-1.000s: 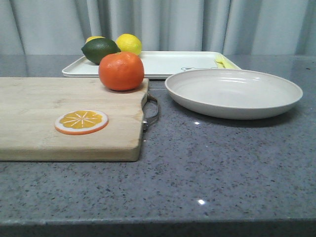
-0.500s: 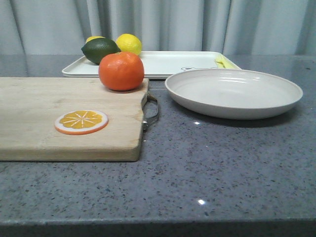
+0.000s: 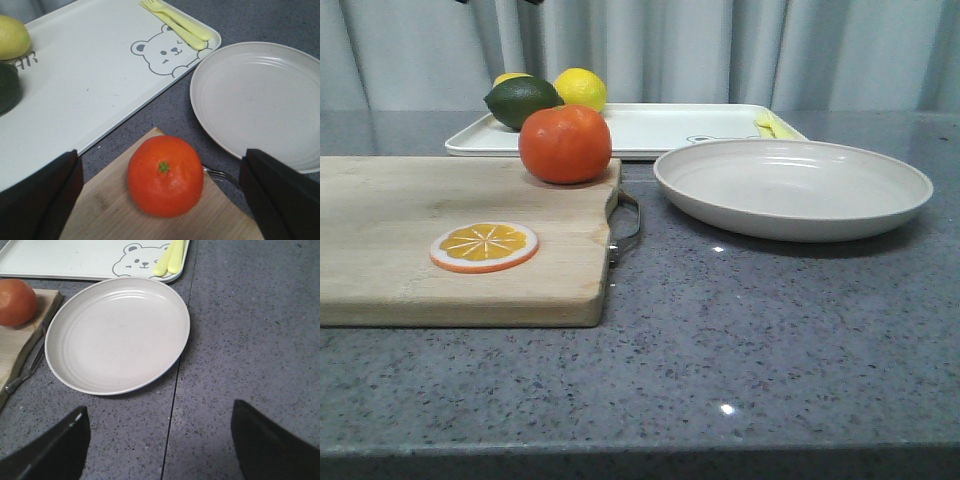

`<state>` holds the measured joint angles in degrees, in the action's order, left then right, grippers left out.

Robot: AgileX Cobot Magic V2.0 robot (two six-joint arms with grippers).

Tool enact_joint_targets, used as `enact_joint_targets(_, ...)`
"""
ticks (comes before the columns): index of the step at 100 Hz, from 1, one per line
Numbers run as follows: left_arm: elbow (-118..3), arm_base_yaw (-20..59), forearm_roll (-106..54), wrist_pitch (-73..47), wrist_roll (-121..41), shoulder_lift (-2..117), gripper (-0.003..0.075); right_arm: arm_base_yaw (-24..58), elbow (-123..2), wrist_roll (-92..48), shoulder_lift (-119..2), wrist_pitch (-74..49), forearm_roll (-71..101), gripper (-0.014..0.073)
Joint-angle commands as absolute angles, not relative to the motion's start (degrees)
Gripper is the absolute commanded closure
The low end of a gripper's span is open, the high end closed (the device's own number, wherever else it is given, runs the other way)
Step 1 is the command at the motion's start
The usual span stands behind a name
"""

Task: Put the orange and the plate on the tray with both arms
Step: 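Lower the left gripper onto the orange on the cutting board and close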

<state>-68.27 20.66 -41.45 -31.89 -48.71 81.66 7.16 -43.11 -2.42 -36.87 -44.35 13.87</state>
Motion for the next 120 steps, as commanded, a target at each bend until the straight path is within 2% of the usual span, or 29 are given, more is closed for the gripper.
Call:
enact_joint_targets(1, -72.7, 21.4, -43.1, -28.7, -48.6, 83.5, 0.0102, 7.3, -45.2, -2.9, -37.2, -41.7, 14.6, 0.0013)
enact_joint_targets(33, -77.6, 21.4, -45.2, -29.7, -48.5, 92.0, 0.0102, 7.3, -45.2, -2.9, -37.2, -41.9, 14.6, 0.0013)
enact_joint_targets(97, -77.9, 23.2, -46.1, -31.3, -48.5, 97.9, 0.0103, 7.3, -45.2, -2.9, -37.2, -41.8, 14.6, 0.0013)
enact_joint_targets(108, -77.9, 23.2, -45.2, -31.3, -48.5, 97.9, 0.0150, 7.3, -45.2, -2.9, -37.2, -41.8, 14.6, 0.0013)
enact_joint_targets(120, -77.9, 23.2, -45.1, -31.8, -48.5, 97.9, 0.0255, 7.3, -45.2, -2.9, -37.2, -41.8, 14.6, 0.0013)
